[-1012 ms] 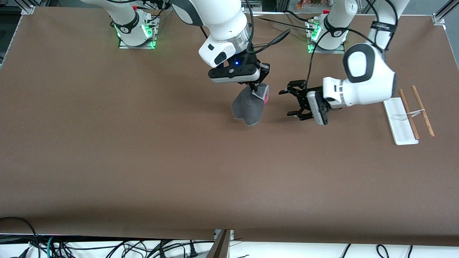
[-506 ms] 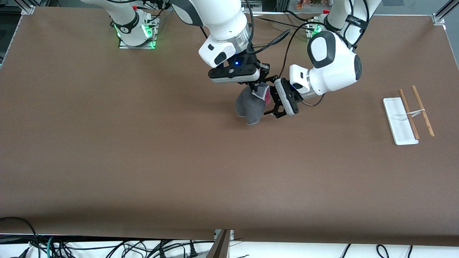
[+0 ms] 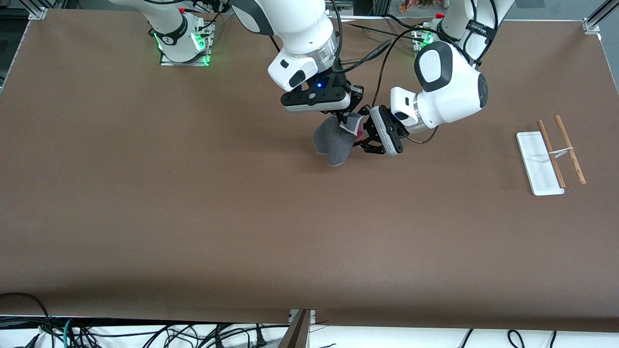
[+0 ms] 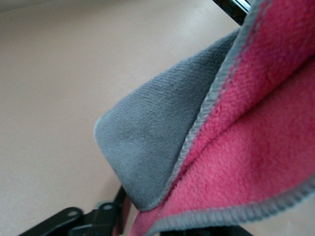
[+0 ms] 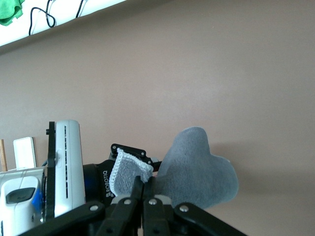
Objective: Pass towel and hang on rack
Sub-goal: 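Grasp the towel with the left gripper while the right gripper releases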
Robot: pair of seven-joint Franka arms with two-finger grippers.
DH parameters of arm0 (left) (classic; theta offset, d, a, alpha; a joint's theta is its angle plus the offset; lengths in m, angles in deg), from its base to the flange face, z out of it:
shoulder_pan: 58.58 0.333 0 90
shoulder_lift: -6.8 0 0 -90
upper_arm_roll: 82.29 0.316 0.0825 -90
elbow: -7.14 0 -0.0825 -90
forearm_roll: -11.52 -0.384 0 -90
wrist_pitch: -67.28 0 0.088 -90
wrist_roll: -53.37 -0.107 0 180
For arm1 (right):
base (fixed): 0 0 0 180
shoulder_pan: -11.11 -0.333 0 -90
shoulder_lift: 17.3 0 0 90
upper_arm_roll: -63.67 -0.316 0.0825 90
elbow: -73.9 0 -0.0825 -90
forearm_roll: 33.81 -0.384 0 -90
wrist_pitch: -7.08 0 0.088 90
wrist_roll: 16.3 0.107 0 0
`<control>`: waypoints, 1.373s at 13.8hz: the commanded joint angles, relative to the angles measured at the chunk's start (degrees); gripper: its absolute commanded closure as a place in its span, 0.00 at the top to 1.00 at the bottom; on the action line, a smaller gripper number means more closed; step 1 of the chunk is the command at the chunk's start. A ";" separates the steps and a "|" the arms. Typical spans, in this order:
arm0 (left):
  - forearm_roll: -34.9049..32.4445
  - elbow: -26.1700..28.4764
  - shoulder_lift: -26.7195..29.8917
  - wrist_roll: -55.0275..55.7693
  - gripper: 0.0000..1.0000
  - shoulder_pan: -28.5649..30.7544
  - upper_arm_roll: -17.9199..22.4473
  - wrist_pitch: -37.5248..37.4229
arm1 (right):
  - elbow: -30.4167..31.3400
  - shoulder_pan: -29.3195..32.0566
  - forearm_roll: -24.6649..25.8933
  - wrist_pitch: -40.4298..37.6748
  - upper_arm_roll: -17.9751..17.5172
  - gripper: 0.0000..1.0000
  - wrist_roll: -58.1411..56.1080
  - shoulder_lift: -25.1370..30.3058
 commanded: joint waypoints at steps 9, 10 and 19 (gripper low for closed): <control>-6.95 -2.29 0.03 -1.87 0.00 5.29 0.09 -4.65 | -0.61 -0.50 0.89 -0.20 0.67 1.00 -0.77 -0.01; -8.10 -2.82 0.12 -1.87 0.00 6.08 0.09 -5.89 | -0.61 -0.41 0.99 -0.20 0.67 1.00 -0.78 -0.01; -26.18 -8.00 -0.23 -1.87 0.00 27.76 0.17 -31.71 | -0.44 7.21 3.09 -8.53 1.28 1.00 -17.44 0.34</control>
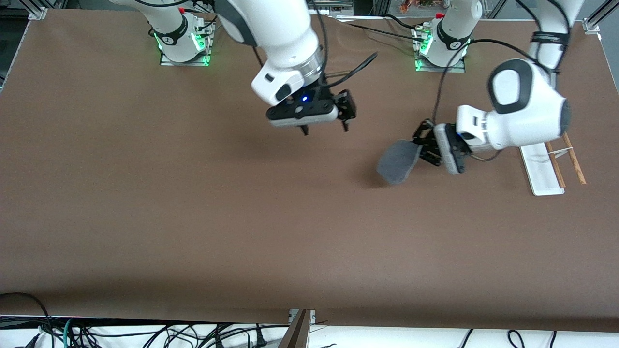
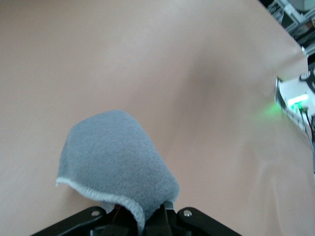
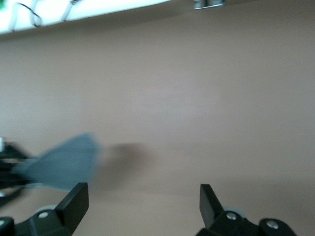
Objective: Pass towel and hang on rack
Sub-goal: 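Carry the towel with the left gripper over the wooden sticks while the right gripper retracts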
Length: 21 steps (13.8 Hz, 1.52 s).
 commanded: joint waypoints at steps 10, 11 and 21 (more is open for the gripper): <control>-30.00 -21.11 -16.33 -15.99 0.00 31.71 -0.49 -22.40 | -0.34 25.59 4.08 -16.97 -0.13 1.00 -40.29 2.34; -30.62 -21.47 -16.52 -17.57 0.00 33.21 -0.49 -22.49 | -0.34 27.52 4.08 -16.98 0.05 1.00 -42.50 2.78; -34.50 -23.40 -17.92 -34.01 0.00 39.38 4.59 -23.90 | 24.42 35.09 3.91 -11.71 6.19 1.00 -51.14 22.19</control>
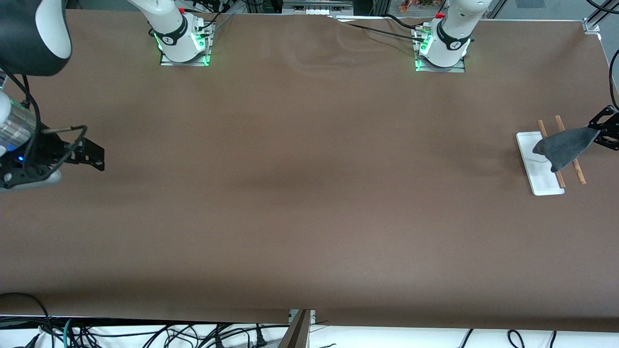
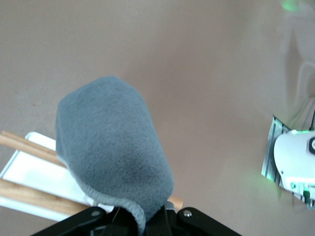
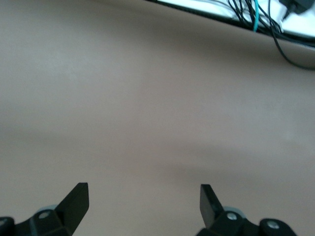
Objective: Pass towel and hang on rack
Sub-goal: 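Carry the towel with the left gripper over the wooden sticks while the right gripper retracts, then lower the towel onto the wooden sticks and open the left gripper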
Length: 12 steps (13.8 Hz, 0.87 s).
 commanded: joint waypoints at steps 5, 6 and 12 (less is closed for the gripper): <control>-4.30 -7.43 -6.28 -9.98 0.00 -0.12 3.83 -1.21 | 15.02 4.78 -0.26 2.77 0.59 1.00 -0.34 13.48; -4.49 -8.75 -7.24 -11.39 0.00 -0.12 4.53 -1.21 | 15.99 4.78 -0.35 2.50 0.50 1.00 -0.34 14.97; -4.40 -11.14 -12.26 -14.48 0.00 -0.30 7.44 0.54 | 15.38 4.61 -0.09 0.65 -0.11 1.00 -1.48 13.50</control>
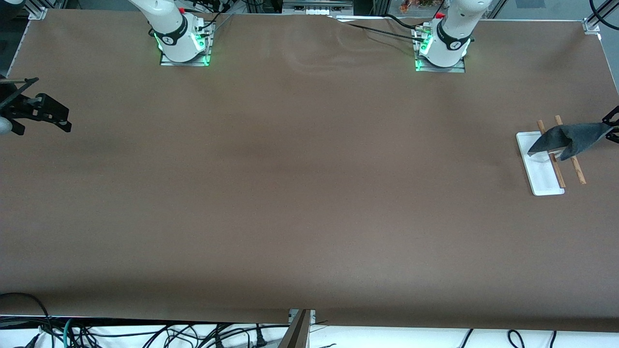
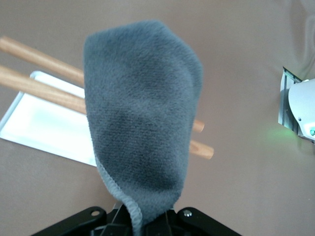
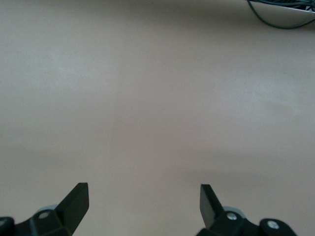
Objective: Pass towel and hang on rack
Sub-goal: 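Lower the towel onto the wooden sticks and open the left gripper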
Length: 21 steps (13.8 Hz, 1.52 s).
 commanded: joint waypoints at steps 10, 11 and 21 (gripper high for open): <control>-1.27 -2.89 -3.34 1.56 0.03 -2.57 -0.07 0.48 | -3.01 0.15 -0.41 -1.84 -0.35 1.00 -0.78 -2.60; -1.27 -2.89 -3.43 1.38 0.04 -2.48 -0.07 0.56 | -3.01 0.15 -0.41 -1.84 -0.35 1.00 -0.78 -2.60; -1.09 -6.75 -4.67 0.94 1.00 -1.60 0.81 0.66 | -3.01 -0.11 -0.50 -1.67 -0.44 1.00 -0.78 -2.86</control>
